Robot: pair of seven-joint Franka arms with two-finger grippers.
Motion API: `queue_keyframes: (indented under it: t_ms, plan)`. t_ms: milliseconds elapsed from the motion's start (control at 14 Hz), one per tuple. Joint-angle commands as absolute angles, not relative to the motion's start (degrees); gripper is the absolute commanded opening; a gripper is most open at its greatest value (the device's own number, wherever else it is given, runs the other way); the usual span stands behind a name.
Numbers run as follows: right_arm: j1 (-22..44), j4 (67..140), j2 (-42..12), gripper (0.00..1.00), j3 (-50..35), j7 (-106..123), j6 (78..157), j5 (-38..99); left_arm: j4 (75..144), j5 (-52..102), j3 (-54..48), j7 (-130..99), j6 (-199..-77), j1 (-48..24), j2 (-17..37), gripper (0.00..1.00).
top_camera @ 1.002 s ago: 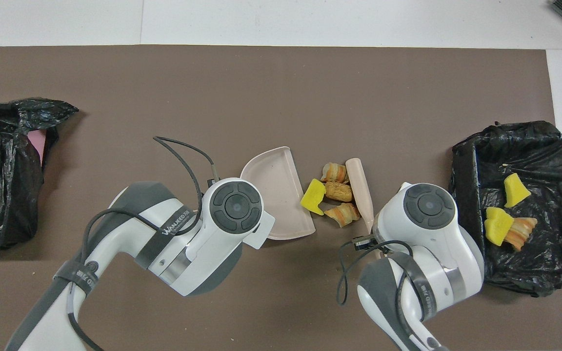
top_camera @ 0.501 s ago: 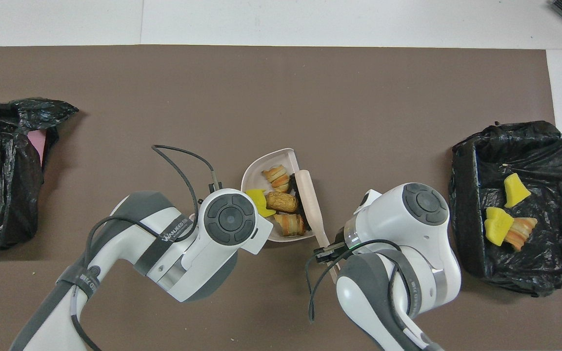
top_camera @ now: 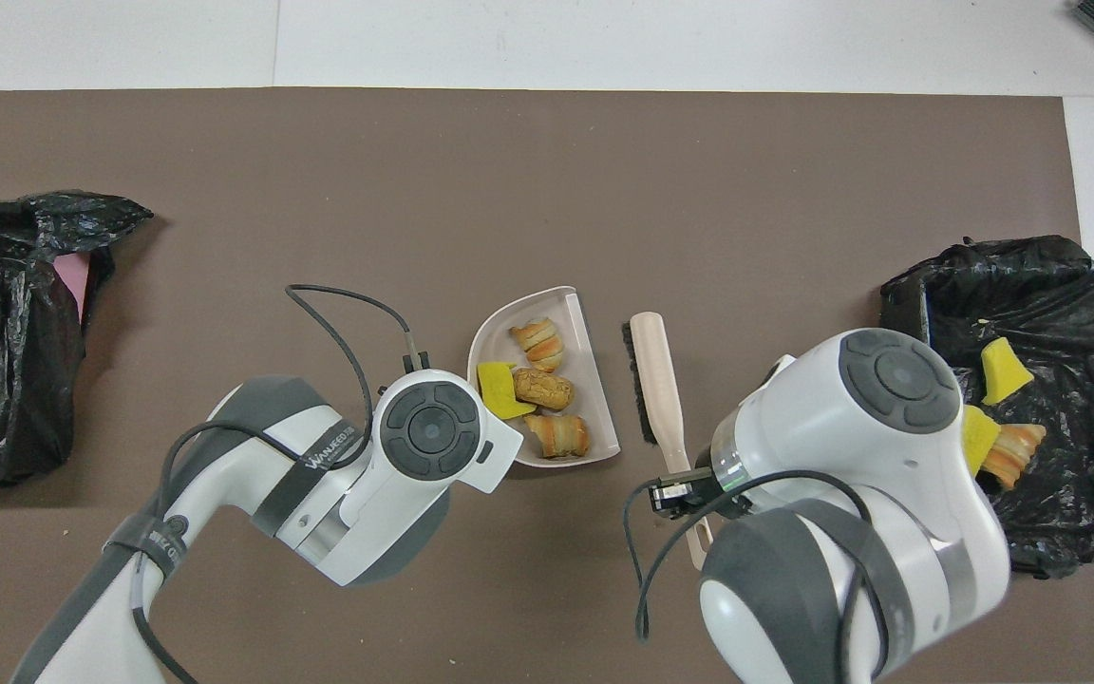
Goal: Sweep and dump trash in bin
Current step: 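Carry the dustpan to the bag with the left gripper while the right gripper withdraws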
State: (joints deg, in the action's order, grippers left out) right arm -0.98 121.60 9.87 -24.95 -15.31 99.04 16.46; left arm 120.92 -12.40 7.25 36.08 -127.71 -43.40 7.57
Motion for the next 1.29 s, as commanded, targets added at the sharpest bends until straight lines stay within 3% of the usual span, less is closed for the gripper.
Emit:
queue_keyframes:
  t_ms: [0,143,286,429,644,787,1216]
  plan:
    - [2.96,124.45,18.53,0.0,-26.8,-28.26,91.7,10.93,119.37,-13.19,7.29,38.58,-126.22,-41.31,6.06,0.0]
    - [6.14,126.55,21.61,0.0,-26.89,-31.98,89.39,10.63,116.65,-12.4,7.29,41.56,-123.94,-39.3,6.15,0.0]
    - [7.82,129.44,21.45,0.0,-27.07,-31.73,91.3,15.27,113.22,-8.81,7.38,45.85,-121.04,-37.1,6.15,0.0]
    - [11.49,132.44,21.1,0.0,-27.16,-33.13,99.46,18.18,109.09,-6.08,7.38,49.9,-117.53,-34.2,6.15,0.0]
    - [14.31,133.76,18.82,0.0,-27.33,-34.36,103.87,19.6,105.04,-2.92,7.56,57.8,-112.43,-28.58,4.67,0.0]
    - [19.75,135.87,16.0,0.0,-27.33,-40.14,109.92,19.51,105.03,-1.85,8.09,61.86,-111.97,-25.77,2.73,0.0]
    - [25.91,141.14,13.28,0.0,-27.33,-47.2,122.49,19.51,104.94,-0.97,8.26,74.6,-111.62,-16.19,0.88,0.0]
